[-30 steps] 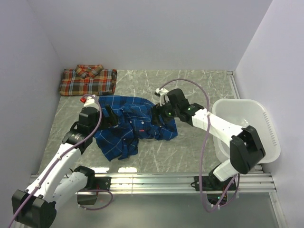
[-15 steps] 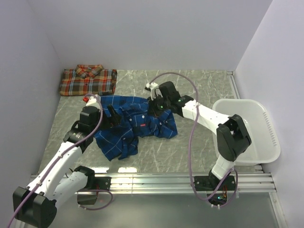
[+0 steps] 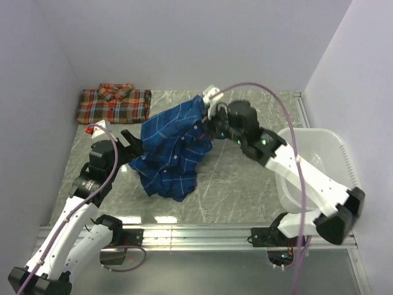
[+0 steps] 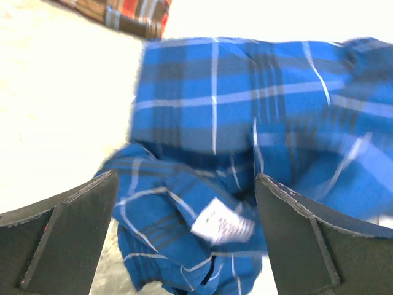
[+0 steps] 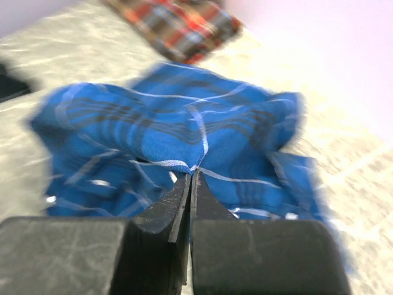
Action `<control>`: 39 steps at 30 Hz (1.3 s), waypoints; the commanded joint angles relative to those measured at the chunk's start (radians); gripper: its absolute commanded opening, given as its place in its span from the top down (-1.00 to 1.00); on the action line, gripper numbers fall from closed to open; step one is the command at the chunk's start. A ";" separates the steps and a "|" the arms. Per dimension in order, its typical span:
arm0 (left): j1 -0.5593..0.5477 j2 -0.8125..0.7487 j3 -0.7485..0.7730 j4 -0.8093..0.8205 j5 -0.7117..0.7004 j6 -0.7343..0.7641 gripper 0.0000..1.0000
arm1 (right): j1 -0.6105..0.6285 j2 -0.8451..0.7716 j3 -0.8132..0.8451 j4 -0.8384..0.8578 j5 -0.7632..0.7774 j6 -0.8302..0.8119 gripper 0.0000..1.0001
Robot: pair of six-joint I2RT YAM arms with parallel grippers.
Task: Fold and stack the long sleeve shirts
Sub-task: Flatten the shirt out
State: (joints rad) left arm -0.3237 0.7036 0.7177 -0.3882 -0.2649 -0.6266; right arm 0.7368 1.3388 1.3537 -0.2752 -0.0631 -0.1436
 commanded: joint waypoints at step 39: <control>0.038 1.074 0.521 0.069 0.119 -0.039 -0.99 | -0.326 0.056 -0.439 0.011 -0.023 0.621 -0.63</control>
State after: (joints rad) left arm -0.2829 1.7256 1.1561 -0.3233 -0.1379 -0.6590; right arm 0.4095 1.4006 0.9329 -0.3401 -0.1066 0.4454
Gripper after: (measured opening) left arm 0.994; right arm 0.818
